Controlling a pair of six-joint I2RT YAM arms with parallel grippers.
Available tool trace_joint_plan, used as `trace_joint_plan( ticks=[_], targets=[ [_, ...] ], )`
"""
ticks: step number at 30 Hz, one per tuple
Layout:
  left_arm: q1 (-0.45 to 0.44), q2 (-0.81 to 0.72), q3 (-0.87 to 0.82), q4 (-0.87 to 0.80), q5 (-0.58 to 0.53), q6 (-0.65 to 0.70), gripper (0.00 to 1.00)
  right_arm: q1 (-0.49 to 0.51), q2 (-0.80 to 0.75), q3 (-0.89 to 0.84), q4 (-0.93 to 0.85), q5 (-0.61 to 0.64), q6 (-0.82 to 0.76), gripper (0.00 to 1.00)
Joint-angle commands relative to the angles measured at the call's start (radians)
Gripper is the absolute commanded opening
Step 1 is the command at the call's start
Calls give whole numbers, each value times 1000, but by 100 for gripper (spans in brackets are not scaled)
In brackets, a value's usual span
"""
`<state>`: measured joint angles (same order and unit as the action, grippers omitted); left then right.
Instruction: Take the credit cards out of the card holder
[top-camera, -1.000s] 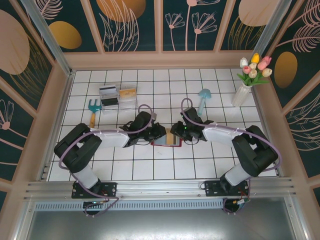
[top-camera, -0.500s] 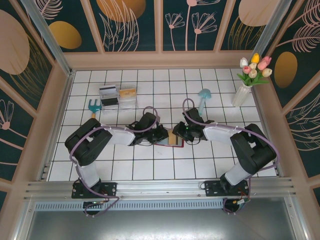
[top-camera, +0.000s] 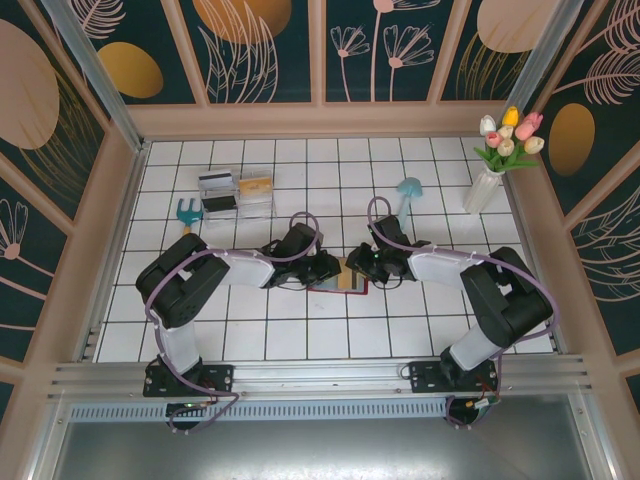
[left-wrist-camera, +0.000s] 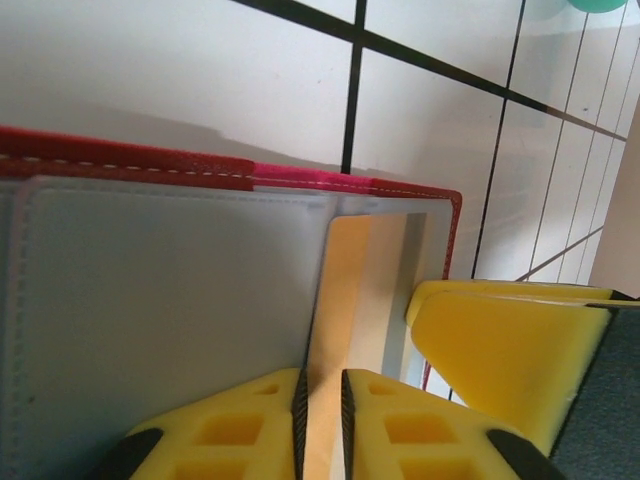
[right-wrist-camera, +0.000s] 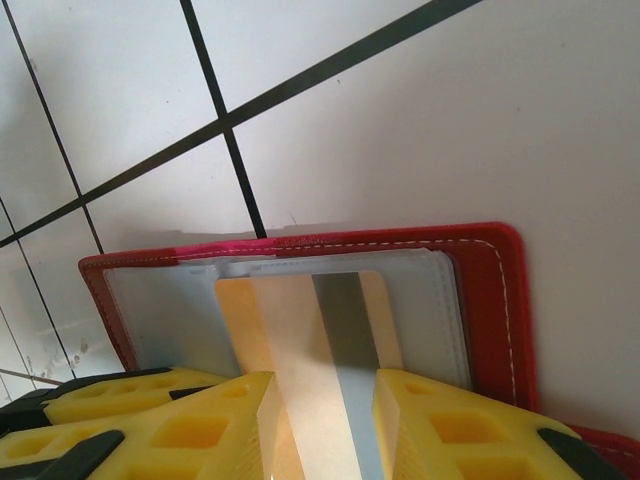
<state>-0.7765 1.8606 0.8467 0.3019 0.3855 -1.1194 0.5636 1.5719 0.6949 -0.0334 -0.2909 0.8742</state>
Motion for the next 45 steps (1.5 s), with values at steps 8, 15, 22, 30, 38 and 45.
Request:
trace_joint_plan(
  ticks=[8,15,22,30,38,45],
  targets=[
    [-6,38,69,-267,-105,119,36,-10,39,-42,-47,32,-6,34],
    [-4,49,33,-166,-21,102,34,-11,35,-64,-24,19,-5,34],
    [-5,83,64,-177,-2,120,27,-11,55,-74,2,-19,9,34],
    [-6,82,60,-168,11,127,34,-41,64,-77,9,-26,10,34],
    [-6,36,8,18,81,85,29,-48,64,-96,50,-70,20,36],
    [-6,11,-30,134,128,52,25,-57,64,-106,86,-110,29,37]
  ],
)
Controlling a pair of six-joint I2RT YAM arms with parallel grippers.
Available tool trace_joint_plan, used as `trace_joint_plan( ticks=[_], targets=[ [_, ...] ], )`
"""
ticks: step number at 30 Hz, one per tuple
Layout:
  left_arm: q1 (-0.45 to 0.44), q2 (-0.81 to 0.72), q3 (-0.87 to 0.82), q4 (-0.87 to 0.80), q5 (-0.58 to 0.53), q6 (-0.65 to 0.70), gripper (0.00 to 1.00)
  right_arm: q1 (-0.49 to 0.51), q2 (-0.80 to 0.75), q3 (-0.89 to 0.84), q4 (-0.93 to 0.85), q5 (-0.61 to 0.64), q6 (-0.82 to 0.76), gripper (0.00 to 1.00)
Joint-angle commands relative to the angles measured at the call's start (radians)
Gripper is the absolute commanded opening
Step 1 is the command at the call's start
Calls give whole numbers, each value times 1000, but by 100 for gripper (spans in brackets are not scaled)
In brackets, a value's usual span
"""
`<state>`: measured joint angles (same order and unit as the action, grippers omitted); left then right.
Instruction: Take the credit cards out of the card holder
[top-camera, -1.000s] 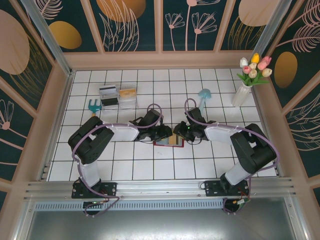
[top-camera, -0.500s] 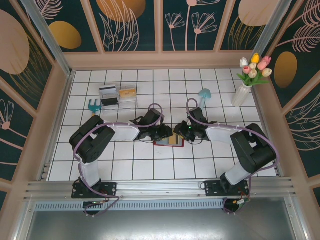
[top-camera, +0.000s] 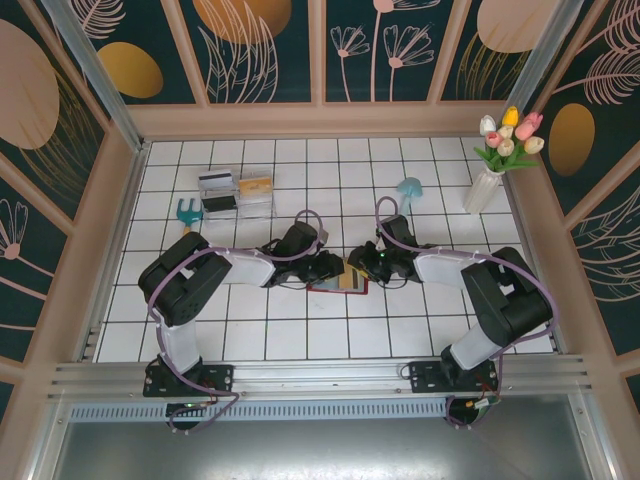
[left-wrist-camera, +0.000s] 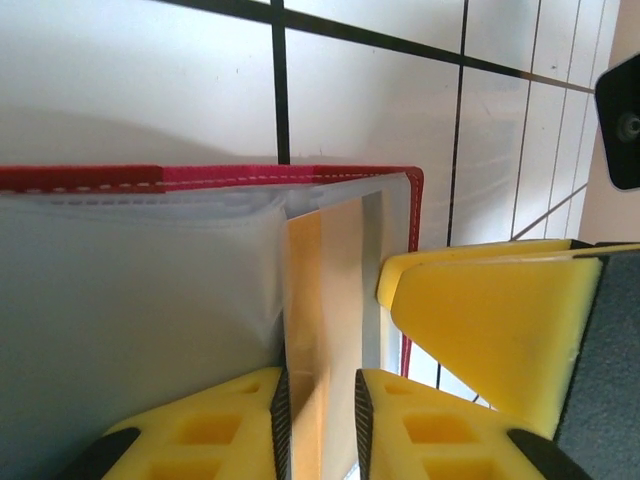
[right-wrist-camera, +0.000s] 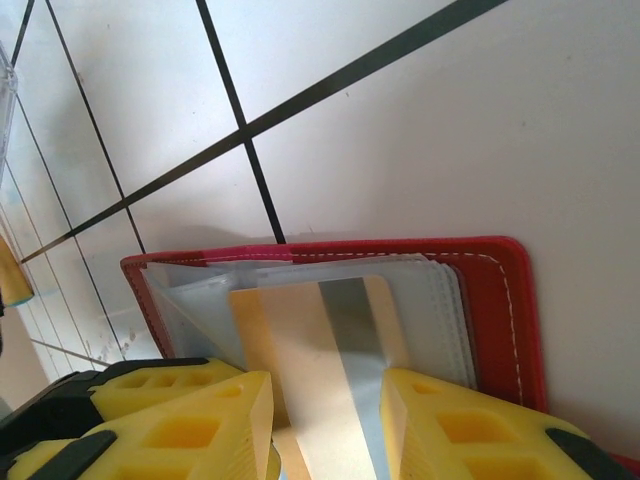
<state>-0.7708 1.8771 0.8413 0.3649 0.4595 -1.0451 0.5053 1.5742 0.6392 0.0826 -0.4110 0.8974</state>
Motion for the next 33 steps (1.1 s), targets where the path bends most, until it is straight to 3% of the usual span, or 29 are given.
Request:
trace_joint_plan(
  ticks=[1,12,22,33],
  targets=[
    [-12,-3,-30,81,53,-30,23,1,61,-53,-24,6,7,37],
    [-10,-20,-30,-57,-39,28,6,-11,35,-60,-42,30,-6,37],
    [-3,-110,-24,-243,-134,127,4,-27,36,-62,-74,60,-34,37],
    [0,-93,-13,-238,-129,132,4,22,-57,46,-147,97,-168,36]
  ],
)
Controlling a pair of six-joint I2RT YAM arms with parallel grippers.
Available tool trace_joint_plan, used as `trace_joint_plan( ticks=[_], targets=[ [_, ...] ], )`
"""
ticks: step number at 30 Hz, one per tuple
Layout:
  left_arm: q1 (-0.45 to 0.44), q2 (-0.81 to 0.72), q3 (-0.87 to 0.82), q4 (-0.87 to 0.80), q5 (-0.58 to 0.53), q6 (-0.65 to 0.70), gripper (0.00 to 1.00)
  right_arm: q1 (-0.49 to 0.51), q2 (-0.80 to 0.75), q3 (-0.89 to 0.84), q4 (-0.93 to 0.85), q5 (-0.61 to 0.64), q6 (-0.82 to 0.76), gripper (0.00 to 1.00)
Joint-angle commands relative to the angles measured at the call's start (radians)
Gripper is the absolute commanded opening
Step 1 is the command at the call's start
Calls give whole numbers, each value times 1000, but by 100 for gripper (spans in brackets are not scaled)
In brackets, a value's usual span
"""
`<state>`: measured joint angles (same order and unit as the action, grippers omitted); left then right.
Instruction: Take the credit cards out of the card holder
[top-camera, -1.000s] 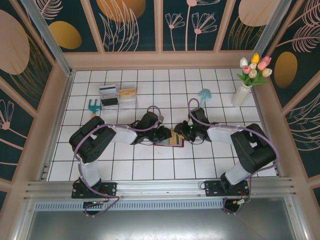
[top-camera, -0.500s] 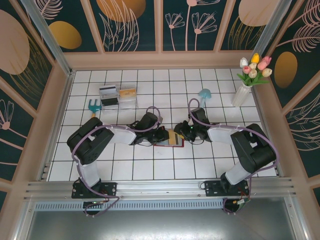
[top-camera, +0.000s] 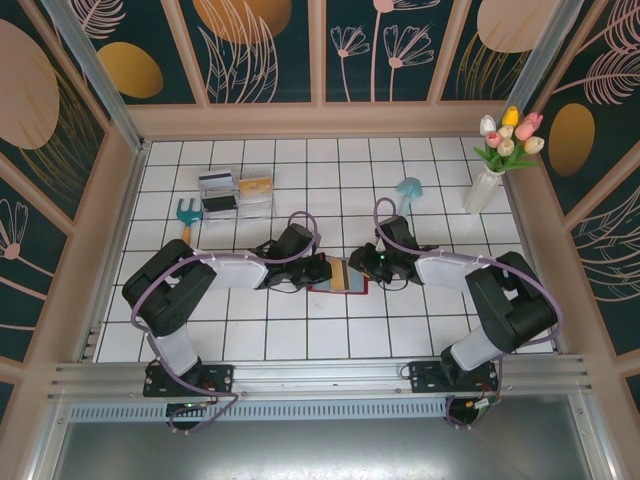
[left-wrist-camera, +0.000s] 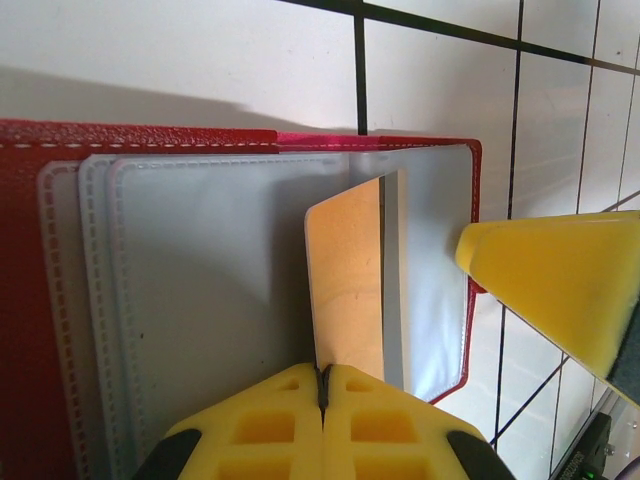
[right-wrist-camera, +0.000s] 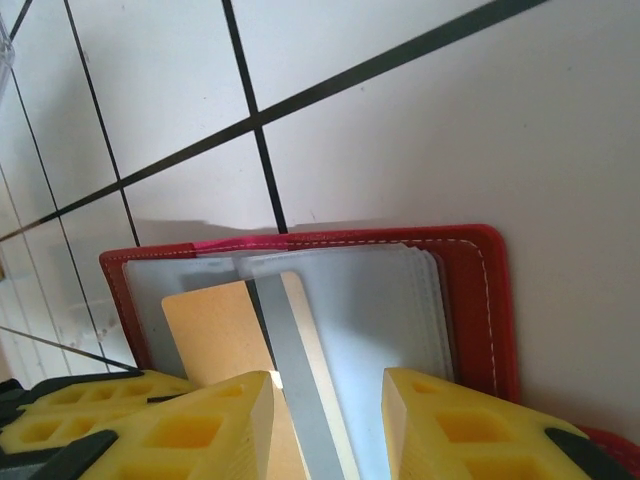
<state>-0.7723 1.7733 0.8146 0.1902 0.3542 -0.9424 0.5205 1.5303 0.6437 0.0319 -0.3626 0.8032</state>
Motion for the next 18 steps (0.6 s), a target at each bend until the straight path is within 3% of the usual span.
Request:
trace_joint_plan(
  ticks=[1,18],
  targets=[
    [3,11,14,-63,-22,30,4,10,-1,53,-117,47,-87,36],
    [2,15,4,-30,1,15,6,59,125,118,-134,-11,-138,26]
  ],
)
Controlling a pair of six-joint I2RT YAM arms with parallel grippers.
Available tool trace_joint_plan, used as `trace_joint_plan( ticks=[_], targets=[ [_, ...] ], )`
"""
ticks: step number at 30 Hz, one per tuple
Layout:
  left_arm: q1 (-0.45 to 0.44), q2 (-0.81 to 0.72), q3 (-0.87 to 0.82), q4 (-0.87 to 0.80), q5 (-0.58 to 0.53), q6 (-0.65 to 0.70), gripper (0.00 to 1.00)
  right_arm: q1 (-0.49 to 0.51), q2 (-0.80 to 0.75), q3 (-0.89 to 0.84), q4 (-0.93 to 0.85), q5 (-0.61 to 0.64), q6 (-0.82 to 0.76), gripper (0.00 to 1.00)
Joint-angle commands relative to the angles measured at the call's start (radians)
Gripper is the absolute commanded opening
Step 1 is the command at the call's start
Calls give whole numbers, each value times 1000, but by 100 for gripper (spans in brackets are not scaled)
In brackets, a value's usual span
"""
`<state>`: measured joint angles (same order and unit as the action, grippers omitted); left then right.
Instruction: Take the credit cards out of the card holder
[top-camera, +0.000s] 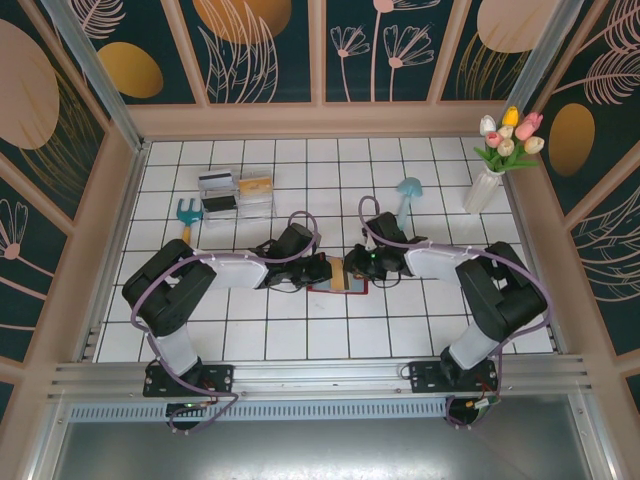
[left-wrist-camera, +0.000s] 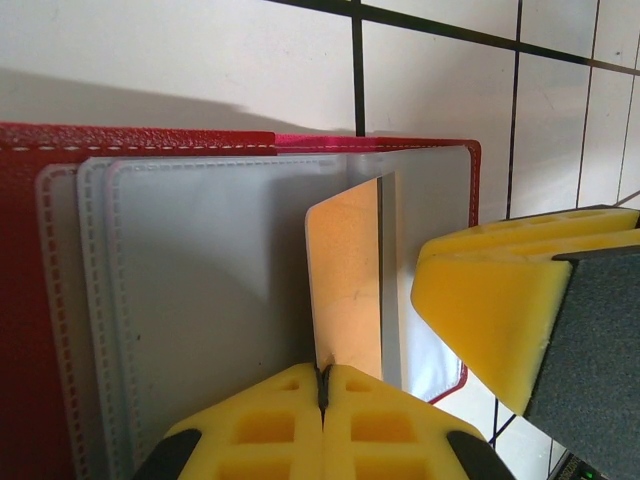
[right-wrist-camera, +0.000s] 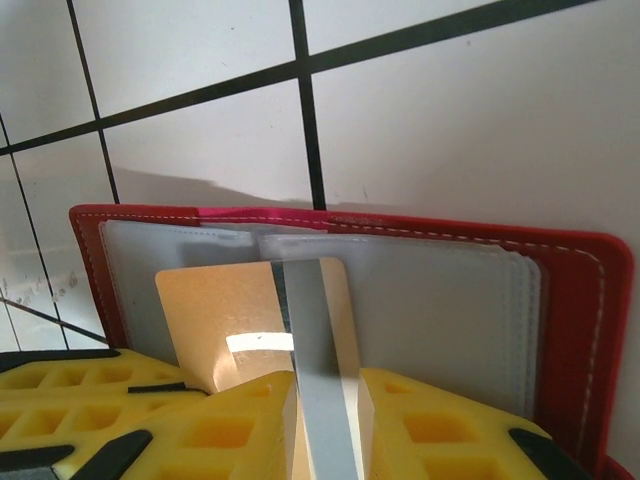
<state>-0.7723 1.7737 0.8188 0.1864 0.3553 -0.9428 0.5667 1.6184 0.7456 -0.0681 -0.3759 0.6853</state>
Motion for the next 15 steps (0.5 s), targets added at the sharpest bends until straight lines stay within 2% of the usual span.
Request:
trace_joint_plan(
  ticks=[1,15],
  targets=[
    [2,15,-1,-19,3,11,6,13,42,17,-40,13,-20,26],
    [2,17,-29,136,78,-50,15,19,96,14,-60,28,-13,30]
  ],
)
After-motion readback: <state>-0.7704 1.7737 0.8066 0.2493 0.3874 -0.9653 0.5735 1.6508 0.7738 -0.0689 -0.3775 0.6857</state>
